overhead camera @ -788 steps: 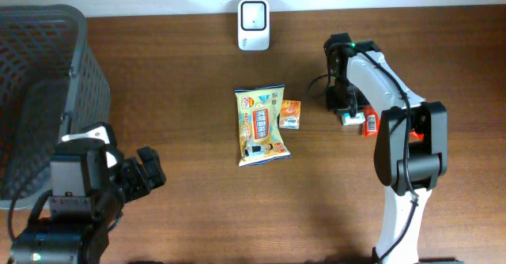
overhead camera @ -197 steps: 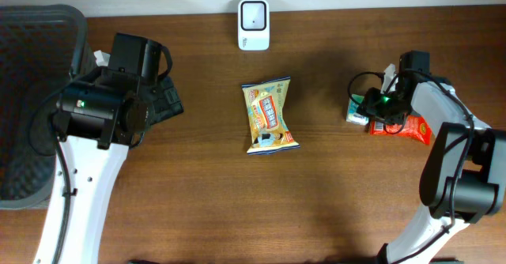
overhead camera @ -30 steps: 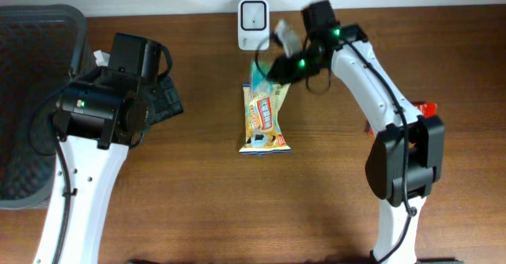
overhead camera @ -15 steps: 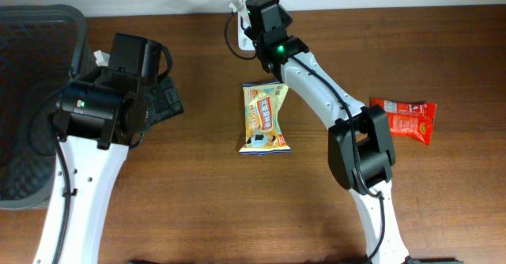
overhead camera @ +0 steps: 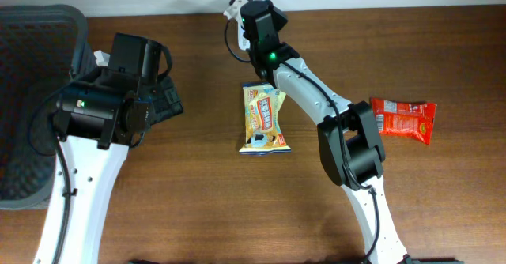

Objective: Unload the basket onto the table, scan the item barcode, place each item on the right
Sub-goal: 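Carry the green pack right and place it beside the orange pack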

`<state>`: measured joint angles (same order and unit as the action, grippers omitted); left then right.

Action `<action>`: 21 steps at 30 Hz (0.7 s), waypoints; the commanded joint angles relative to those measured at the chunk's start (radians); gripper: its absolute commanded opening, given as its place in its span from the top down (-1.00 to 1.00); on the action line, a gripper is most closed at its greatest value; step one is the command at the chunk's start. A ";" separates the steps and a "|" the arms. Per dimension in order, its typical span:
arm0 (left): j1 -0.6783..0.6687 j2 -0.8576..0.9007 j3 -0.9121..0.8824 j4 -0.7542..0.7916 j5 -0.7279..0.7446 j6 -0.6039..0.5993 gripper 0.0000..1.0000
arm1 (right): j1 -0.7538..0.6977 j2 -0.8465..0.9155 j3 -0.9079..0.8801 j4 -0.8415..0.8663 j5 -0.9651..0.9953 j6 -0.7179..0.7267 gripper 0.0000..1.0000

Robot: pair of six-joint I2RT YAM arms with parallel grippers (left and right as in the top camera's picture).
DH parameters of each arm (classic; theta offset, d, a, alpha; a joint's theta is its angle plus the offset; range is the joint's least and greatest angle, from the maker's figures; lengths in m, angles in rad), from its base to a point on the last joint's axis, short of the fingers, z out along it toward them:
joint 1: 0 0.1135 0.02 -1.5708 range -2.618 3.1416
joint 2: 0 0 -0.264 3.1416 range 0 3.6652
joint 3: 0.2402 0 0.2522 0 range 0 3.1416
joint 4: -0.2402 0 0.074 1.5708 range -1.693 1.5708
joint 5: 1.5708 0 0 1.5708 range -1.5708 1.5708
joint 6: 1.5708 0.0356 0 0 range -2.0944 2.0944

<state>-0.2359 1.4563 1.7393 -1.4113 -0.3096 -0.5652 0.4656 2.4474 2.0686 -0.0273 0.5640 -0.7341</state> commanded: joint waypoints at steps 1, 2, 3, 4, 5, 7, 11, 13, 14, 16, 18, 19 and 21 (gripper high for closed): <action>0.003 -0.016 0.008 0.000 0.000 0.002 -0.98 | -0.049 -0.092 0.012 -0.080 0.076 0.289 0.92; 0.003 -0.016 0.008 0.000 0.000 0.002 -0.98 | -0.077 -0.128 0.012 -0.142 0.074 0.406 0.92; 0.003 -0.016 0.008 0.000 0.000 0.002 -0.98 | -0.101 -0.154 0.012 -0.186 0.063 0.486 0.92; 0.003 -0.016 0.008 0.000 0.000 0.002 -0.98 | -0.142 -0.189 0.012 -0.254 0.028 0.578 0.92; 0.003 -0.016 0.008 0.000 0.000 0.002 -0.98 | -0.189 -0.222 0.012 -0.317 -0.013 0.655 0.92; 0.003 -0.016 0.008 0.000 0.000 0.002 -0.98 | -0.320 -0.285 0.012 -0.466 -0.092 0.819 0.92; 0.003 -0.016 0.008 0.000 0.000 0.002 -0.98 | -0.596 -0.307 0.011 -0.748 -0.120 1.028 0.92; 0.003 -0.016 0.008 0.000 0.000 0.002 -0.98 | -0.742 -0.298 0.010 -0.874 -0.133 1.096 0.92; 0.003 -0.016 0.008 0.000 0.000 0.002 -0.98 | -0.812 -0.296 0.006 -0.906 -0.155 1.095 0.92; 0.003 -0.016 0.008 0.000 0.000 0.002 -0.98 | -0.918 -0.295 -0.006 -0.940 -0.180 1.095 0.92; 0.003 -0.016 0.008 0.000 0.000 0.002 -0.98 | -1.031 -0.294 -0.026 -0.954 -0.225 1.095 0.92; 0.003 -0.016 0.008 0.000 0.000 0.002 -0.99 | -1.078 -0.294 -0.042 -0.949 -0.248 1.095 0.92; 0.003 -0.016 0.008 0.000 0.000 0.002 -0.98 | -1.166 -0.294 -0.103 -0.889 -0.274 1.095 0.92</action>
<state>-0.2359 1.4563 1.7393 -1.4113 -0.3096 -0.5648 -0.6395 2.1498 2.0220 -0.9573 0.3420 0.3420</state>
